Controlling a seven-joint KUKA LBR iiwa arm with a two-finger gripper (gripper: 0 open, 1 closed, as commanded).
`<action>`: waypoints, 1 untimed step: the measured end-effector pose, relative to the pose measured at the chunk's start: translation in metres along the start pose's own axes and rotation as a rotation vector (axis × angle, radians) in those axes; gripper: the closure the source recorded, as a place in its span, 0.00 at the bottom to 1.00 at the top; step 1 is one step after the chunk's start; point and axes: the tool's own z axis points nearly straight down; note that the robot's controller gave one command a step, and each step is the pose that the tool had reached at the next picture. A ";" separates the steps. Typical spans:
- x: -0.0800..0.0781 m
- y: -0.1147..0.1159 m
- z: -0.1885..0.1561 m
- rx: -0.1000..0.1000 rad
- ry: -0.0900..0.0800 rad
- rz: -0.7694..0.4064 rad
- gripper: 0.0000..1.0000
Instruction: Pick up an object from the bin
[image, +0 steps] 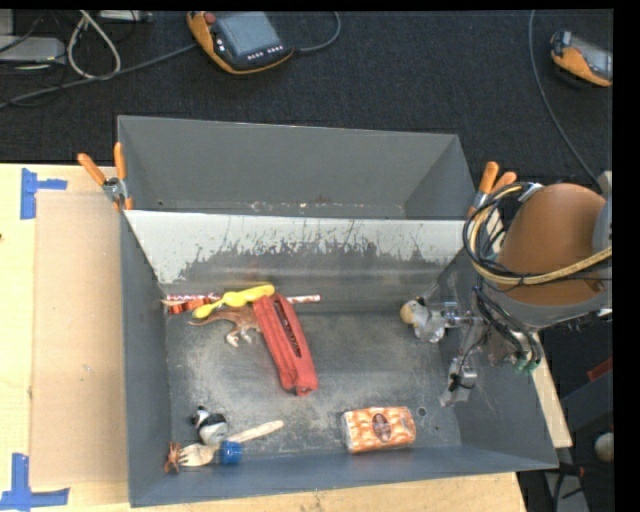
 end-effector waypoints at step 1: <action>-0.002 0.000 -0.004 0.001 -0.007 -0.004 0.00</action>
Offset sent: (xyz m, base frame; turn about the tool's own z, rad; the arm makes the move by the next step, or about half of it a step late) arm -0.0280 0.0182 -0.0776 -0.2094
